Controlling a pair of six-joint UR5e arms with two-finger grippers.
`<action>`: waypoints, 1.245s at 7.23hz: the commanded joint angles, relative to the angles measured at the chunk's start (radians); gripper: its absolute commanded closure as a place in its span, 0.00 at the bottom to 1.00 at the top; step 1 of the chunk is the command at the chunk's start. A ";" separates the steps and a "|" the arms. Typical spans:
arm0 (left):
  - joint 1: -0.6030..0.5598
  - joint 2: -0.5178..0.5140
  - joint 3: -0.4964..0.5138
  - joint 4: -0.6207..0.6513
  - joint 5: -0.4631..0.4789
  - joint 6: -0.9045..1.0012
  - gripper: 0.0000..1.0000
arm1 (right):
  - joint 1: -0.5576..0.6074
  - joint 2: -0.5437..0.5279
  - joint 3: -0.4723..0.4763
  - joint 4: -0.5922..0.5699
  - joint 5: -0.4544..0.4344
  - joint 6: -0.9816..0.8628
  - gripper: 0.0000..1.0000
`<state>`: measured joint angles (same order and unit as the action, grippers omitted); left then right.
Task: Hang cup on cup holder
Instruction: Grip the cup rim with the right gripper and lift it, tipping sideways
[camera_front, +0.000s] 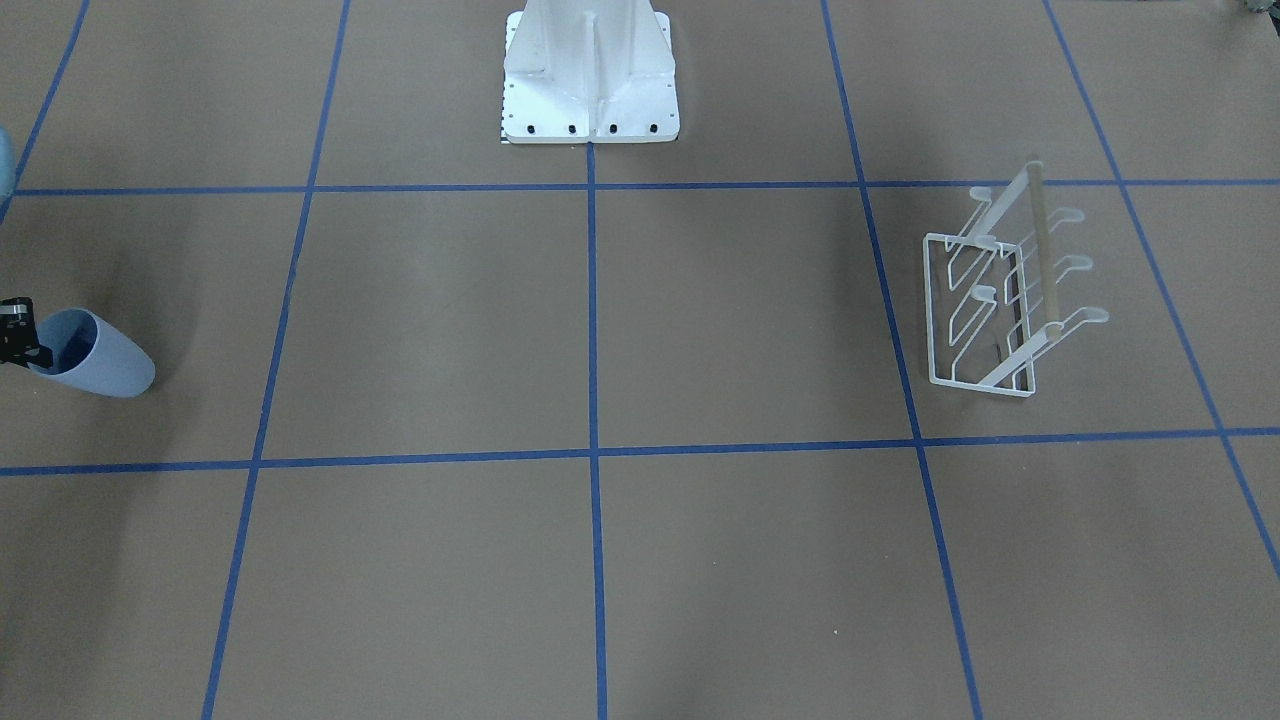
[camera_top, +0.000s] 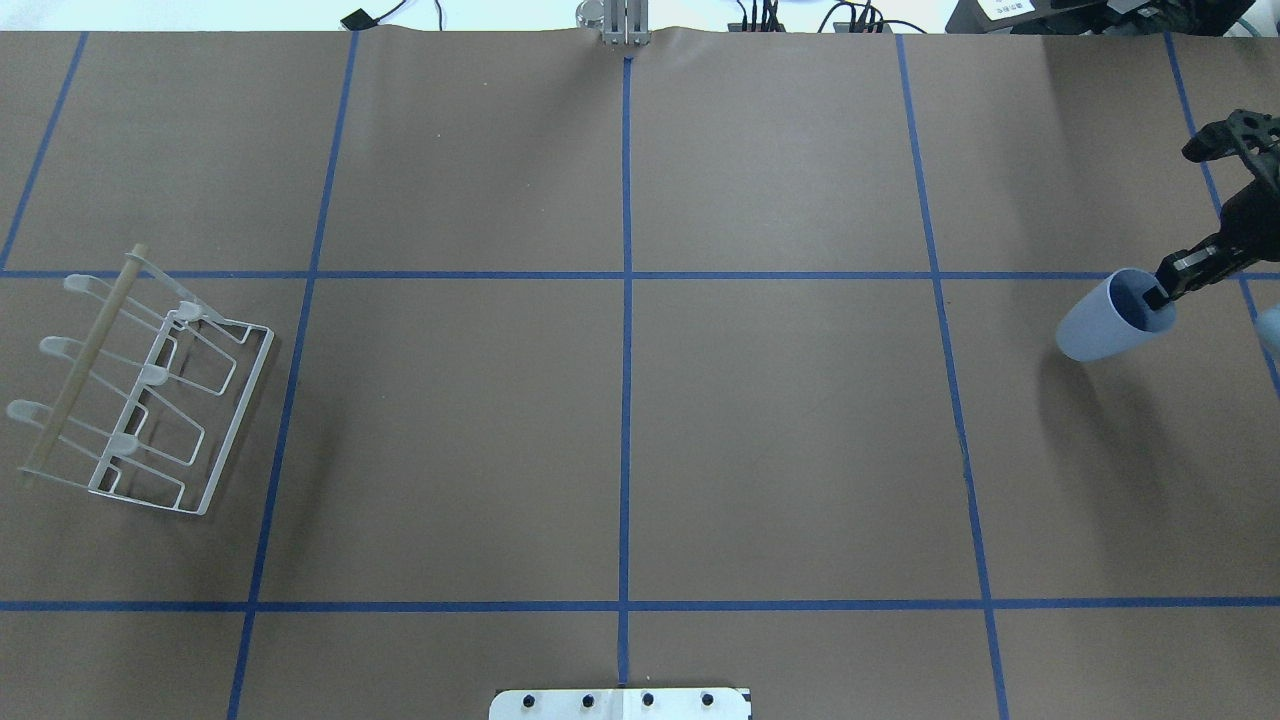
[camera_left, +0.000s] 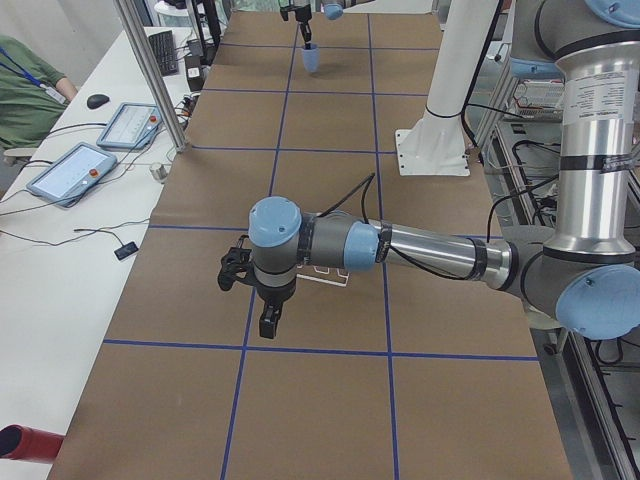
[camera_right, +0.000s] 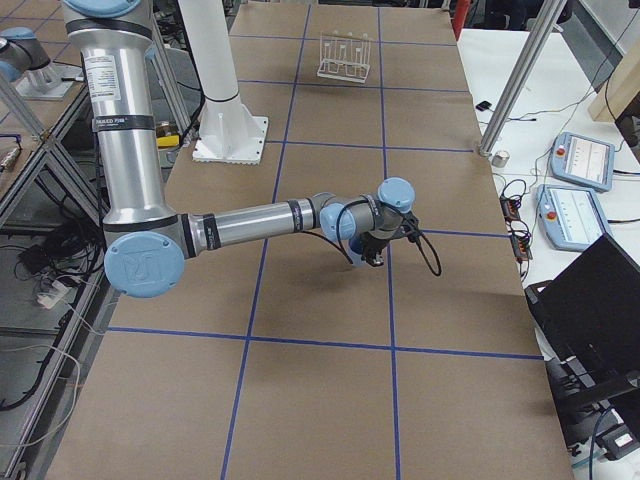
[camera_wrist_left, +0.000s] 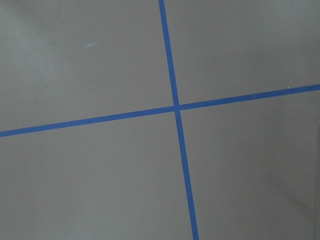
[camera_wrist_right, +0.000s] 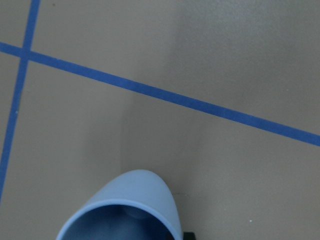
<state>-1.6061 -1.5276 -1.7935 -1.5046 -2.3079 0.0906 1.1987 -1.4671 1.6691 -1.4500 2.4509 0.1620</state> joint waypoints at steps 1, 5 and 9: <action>0.017 -0.050 0.000 0.001 -0.001 -0.161 0.02 | 0.002 0.010 0.137 0.003 0.040 0.110 1.00; 0.194 -0.098 -0.013 -0.450 -0.001 -0.713 0.02 | -0.027 0.068 0.179 0.433 0.031 0.683 1.00; 0.389 -0.173 -0.006 -1.012 0.007 -1.369 0.02 | -0.054 0.065 0.170 0.812 0.030 1.054 1.00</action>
<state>-1.2702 -1.6663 -1.7981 -2.3698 -2.3030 -1.0988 1.1505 -1.4005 1.8402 -0.7470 2.4795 1.1108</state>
